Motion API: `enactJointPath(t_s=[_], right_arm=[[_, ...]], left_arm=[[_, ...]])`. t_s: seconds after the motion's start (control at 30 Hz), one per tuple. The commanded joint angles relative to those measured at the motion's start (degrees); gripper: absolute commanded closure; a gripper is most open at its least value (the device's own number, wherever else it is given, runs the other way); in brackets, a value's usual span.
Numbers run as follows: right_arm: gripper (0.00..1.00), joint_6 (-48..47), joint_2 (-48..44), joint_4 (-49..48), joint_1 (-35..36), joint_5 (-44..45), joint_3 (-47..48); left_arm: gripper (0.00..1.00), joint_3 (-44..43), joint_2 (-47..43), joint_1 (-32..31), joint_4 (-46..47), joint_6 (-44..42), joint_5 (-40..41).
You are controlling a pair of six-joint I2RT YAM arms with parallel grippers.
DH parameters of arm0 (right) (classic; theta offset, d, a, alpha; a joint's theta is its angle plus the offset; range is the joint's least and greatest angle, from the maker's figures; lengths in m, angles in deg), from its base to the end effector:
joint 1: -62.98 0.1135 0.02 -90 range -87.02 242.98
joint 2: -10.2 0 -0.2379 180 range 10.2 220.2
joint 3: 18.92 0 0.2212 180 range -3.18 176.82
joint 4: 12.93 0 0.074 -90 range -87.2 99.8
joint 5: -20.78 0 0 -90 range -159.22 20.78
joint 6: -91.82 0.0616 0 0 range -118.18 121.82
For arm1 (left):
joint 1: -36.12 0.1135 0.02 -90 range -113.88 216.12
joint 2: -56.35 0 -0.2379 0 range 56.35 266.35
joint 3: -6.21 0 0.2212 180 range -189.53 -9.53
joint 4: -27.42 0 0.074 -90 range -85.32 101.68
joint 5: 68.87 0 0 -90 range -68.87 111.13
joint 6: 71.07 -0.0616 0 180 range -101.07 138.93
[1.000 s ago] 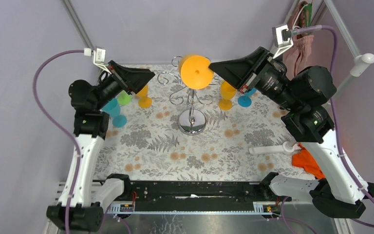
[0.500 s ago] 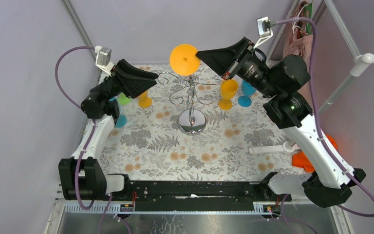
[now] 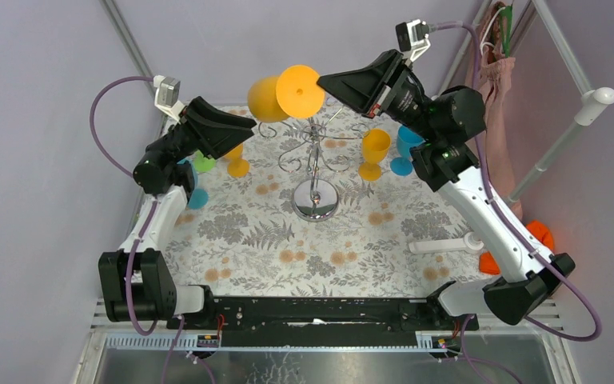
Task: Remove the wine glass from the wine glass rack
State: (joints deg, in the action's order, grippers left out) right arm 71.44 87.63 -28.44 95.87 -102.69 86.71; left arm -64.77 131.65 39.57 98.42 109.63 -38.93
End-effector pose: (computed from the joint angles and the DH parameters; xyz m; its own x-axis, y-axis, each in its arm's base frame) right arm 0.1947 0.1663 0.5369 -0.5364 0.5844 -0.6090 -0.8183 -0.1832 0.5449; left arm 0.2245 -0.0399 0.4231 -0.3236 -0.5195 -0.7909 0.9128 0.0489 -0.4056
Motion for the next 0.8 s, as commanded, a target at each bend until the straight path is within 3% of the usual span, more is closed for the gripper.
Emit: enactJointPath(t_s=[0.0, 0.5, 0.77], right_arm=[[1.0, 10.03, 0.79, -13.15, -0.19, -4.65, -1.47], [1.0, 12.66, 3.27, -16.24, -0.72, -5.34, -2.63], [1.0, 31.7, 10.14, -41.36, -0.71, -6.3, -7.27]], left_arm=[[0.47, -0.51, 0.35, 0.56, 5.46, 0.79, 0.66], [0.47, -0.07, -1.61, 0.58, 5.4, 1.25, 0.62], [0.47, -3.64, -4.03, 0.53, 5.46, 3.87, 1.94]])
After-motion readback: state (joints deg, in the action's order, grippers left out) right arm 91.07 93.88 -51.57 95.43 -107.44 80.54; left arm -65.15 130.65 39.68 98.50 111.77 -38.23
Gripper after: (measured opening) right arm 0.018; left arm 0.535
